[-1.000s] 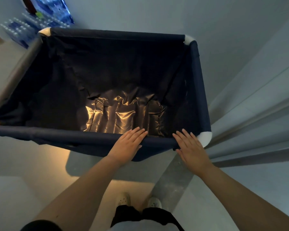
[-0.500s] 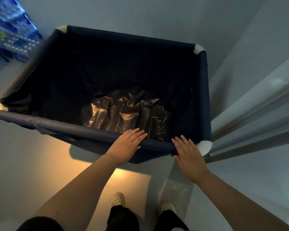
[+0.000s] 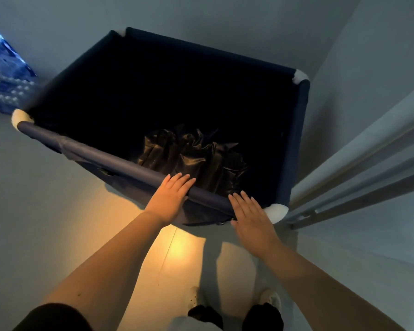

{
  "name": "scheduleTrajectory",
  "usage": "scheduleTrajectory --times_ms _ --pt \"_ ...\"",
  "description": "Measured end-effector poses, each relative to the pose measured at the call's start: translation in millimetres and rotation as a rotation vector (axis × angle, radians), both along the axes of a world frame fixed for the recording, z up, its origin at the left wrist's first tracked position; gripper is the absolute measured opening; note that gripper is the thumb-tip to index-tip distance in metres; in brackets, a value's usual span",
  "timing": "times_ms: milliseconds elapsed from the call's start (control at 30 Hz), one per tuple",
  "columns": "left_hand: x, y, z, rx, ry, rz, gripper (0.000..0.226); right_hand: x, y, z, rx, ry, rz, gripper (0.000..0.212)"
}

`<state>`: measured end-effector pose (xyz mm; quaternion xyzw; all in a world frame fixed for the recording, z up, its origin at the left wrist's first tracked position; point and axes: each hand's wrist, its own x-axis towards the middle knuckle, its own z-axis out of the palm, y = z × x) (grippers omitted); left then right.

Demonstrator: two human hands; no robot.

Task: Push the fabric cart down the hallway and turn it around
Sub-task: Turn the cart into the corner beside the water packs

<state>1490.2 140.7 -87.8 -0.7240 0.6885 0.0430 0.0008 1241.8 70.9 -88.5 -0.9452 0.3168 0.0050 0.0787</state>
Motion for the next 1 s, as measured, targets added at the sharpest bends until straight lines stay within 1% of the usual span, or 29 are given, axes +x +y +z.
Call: scheduleTrajectory --times_ms 100,233,367,400,533,600,833,1000 --pt "20.9 -1.3 0.4 -0.02 0.019 0.014 0.051 23.8 4.8 -1.9 -0.01 0.032 0.015 0.061" --pt "47.6 -3.4 0.6 -0.028 0.033 0.015 0.051 47.3 2.2 -4.2 -0.079 0.087 0.098 0.065" --pt "70.2 -6.8 -0.7 -0.02 0.035 0.015 0.053 66.0 -6.3 -9.4 -0.107 0.092 0.194 0.085" --pt "75.2 -7.4 -0.8 -0.019 0.036 0.015 0.053 70.4 -8.6 -10.3 -0.111 0.085 0.226 0.085" --pt "94.0 -9.8 -1.3 -0.007 0.035 -0.001 0.059 82.2 -17.9 -11.2 -0.128 0.075 0.373 0.074" --pt "102.6 -12.1 -0.9 -0.008 0.036 -0.004 0.061 88.5 -21.7 -10.6 -0.144 0.079 0.422 0.074" --pt "130.3 -19.1 -0.7 0.014 0.015 -0.006 0.071 119.7 -19.6 -4.8 -0.04 0.024 0.376 0.075" --pt "152.7 -26.1 1.1 0.068 -0.028 -0.003 0.06 143.3 -19.4 -1.3 0.033 0.007 0.365 0.074"
